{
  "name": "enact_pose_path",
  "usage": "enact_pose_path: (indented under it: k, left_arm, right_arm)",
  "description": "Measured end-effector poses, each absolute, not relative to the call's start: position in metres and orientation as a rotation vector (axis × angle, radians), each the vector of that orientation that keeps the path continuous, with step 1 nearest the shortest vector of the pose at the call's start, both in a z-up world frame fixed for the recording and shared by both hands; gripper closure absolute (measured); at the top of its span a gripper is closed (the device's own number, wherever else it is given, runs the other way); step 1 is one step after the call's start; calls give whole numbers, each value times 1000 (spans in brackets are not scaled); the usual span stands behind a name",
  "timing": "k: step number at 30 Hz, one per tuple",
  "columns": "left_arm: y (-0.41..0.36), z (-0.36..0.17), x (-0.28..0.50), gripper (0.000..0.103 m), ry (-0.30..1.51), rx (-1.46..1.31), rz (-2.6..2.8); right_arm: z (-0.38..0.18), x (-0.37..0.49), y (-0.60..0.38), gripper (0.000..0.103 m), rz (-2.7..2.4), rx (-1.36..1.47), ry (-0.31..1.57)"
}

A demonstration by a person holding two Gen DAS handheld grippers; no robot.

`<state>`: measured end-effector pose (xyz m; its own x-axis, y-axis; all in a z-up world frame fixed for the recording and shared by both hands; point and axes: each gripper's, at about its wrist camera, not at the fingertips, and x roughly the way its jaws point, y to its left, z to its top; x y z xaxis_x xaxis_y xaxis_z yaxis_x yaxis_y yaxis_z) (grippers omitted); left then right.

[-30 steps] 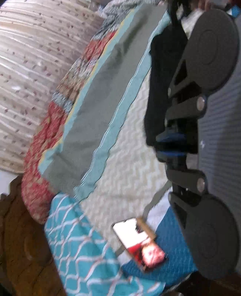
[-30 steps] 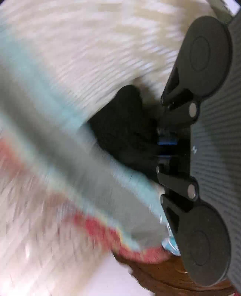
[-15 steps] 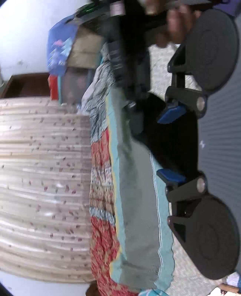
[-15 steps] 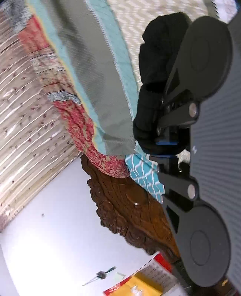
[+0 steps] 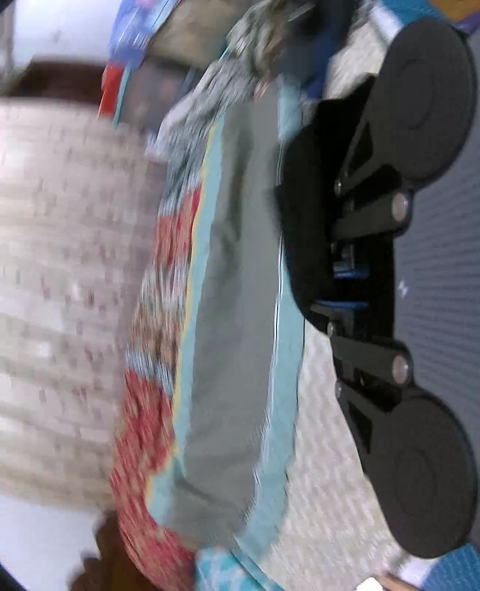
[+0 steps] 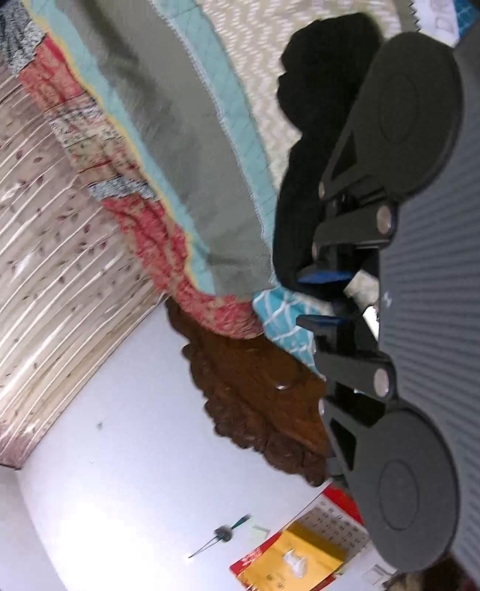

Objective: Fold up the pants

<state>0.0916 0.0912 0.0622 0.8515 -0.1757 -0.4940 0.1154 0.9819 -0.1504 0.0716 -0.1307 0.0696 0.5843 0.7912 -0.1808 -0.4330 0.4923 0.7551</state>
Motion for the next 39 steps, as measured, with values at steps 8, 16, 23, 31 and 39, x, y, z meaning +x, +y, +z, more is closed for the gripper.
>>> enact_pose_path:
  k: [8, 16, 23, 31, 39]
  left_arm:
    - [226, 45, 100, 89, 606, -402, 160]
    - [237, 11, 59, 56, 716, -459, 117]
    - [223, 8, 79, 19, 706, -398, 149]
    - [203, -7, 118, 94, 783, -386, 33]
    - [218, 31, 96, 79, 717, -497, 179]
  right_arm:
    - [22, 64, -151, 63, 626, 640, 643]
    - [-19, 82, -149, 58, 512, 628, 755]
    - [-51, 145, -132, 43, 396, 601, 838]
    - [-44, 167, -111, 90, 452, 538, 908]
    - [30, 117, -151, 90, 714, 885, 749]
